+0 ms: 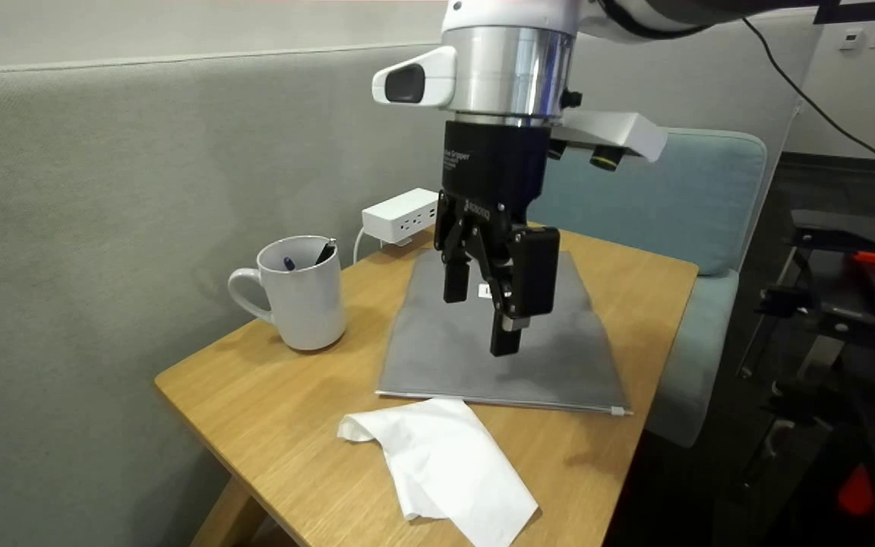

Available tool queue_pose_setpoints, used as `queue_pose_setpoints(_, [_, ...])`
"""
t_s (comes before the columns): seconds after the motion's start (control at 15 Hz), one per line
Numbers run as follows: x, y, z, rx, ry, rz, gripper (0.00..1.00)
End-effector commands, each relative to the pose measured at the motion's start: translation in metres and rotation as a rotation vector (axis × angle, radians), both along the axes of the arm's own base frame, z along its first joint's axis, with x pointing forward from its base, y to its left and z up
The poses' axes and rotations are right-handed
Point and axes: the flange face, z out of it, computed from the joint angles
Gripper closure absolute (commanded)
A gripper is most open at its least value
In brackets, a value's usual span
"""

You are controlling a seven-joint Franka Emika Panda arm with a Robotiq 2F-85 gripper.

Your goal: Open the grey object on the table.

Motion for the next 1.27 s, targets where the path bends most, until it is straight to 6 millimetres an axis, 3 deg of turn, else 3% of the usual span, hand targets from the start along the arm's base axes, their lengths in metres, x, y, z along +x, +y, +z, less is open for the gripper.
queue_pose_setpoints(0.0, [-0.008, -0.024, 0.031, 0.01, -0.024, -0.031, 0.0])
queue_pose_setpoints(0.67, [-0.02, -0.094, 0.105, -0.121, -0.156, -0.253, 0.0])
queue_pose_setpoints(1.2, [-0.025, -0.106, 0.119, -0.172, -0.171, -0.337, 0.0])
